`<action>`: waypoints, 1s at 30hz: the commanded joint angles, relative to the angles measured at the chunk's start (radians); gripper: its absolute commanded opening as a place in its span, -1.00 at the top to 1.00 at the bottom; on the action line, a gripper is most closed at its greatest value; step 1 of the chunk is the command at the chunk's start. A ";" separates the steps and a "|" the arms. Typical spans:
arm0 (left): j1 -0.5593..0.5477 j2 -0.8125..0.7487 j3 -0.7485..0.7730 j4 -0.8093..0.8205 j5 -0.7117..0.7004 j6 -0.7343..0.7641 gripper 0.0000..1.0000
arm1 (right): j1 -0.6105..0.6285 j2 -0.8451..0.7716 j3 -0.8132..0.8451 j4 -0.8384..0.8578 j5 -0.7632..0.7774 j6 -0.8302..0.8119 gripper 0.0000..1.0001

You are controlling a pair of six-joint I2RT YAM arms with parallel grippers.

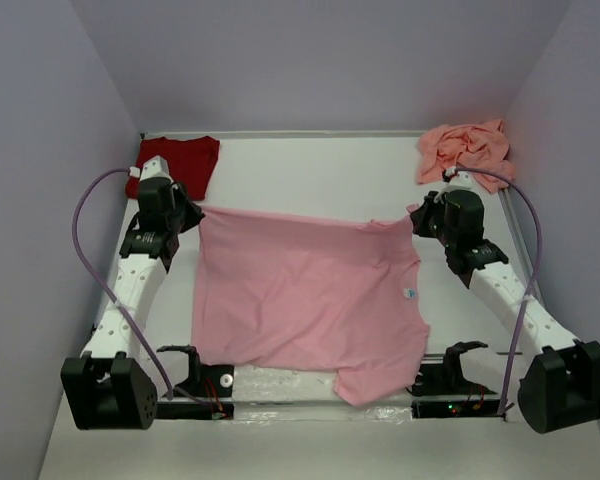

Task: Fold and stack the t-shirts
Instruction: Flatten the tshirt out

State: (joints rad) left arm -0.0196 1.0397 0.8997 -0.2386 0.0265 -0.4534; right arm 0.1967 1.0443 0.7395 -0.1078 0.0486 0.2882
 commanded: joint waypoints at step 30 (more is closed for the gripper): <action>-0.011 0.686 0.442 0.179 0.115 0.110 1.00 | -0.005 0.780 0.520 0.385 -0.062 -0.080 1.00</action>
State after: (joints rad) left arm -0.0261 1.7218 1.2675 -0.0551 0.1310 -0.3687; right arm 0.1967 1.8080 1.2068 0.1963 -0.0193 0.2310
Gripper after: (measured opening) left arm 0.011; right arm 0.021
